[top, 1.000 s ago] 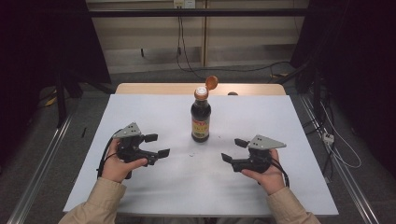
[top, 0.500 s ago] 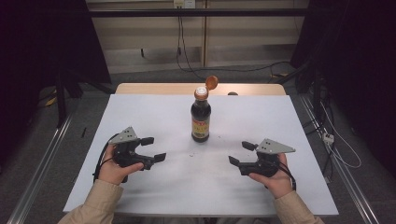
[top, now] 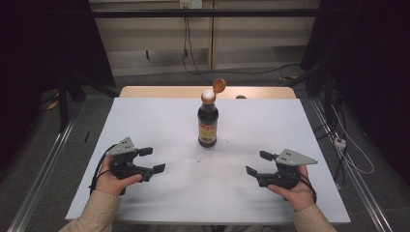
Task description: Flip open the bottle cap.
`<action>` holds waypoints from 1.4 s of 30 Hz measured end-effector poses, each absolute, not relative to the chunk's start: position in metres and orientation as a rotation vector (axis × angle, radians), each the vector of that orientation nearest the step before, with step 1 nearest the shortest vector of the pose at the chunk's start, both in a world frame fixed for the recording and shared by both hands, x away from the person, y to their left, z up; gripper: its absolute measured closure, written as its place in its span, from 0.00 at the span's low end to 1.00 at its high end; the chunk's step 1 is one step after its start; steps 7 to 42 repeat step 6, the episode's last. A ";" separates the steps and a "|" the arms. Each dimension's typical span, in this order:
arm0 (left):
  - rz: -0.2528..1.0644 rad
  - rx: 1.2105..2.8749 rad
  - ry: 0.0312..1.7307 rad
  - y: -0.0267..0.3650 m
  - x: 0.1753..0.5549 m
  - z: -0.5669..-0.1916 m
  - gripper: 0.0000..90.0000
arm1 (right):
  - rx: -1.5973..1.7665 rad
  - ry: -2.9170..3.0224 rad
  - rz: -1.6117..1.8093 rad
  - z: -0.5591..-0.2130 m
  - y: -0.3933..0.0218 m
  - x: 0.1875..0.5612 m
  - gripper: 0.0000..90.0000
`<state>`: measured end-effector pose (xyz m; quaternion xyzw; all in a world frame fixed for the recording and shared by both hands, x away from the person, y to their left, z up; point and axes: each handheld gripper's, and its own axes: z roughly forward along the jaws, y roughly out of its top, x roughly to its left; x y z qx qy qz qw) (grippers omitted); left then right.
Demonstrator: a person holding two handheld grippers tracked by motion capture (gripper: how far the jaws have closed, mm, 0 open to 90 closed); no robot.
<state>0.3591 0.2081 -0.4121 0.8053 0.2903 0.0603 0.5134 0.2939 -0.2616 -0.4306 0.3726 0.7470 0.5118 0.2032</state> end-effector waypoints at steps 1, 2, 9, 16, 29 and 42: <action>0.153 1.942 0.697 0.209 0.358 -0.413 0.16 | 1.045 2.081 1.427 -0.431 -0.264 0.293 0.24; 0.154 1.943 0.696 0.210 0.358 -0.414 0.16 | 1.051 2.080 1.427 -0.431 -0.266 0.292 0.24; 0.153 1.942 0.698 0.211 0.356 -0.416 0.15 | 1.063 2.080 1.421 -0.434 -0.271 0.288 0.24; 0.153 1.942 0.698 0.211 0.356 -0.416 0.15 | 1.063 2.080 1.421 -0.434 -0.271 0.288 0.24; 0.153 1.942 0.698 0.211 0.356 -0.416 0.15 | 1.063 2.080 1.421 -0.434 -0.271 0.288 0.24; 0.153 1.942 0.698 0.211 0.356 -0.416 0.15 | 1.063 2.080 1.421 -0.434 -0.271 0.288 0.24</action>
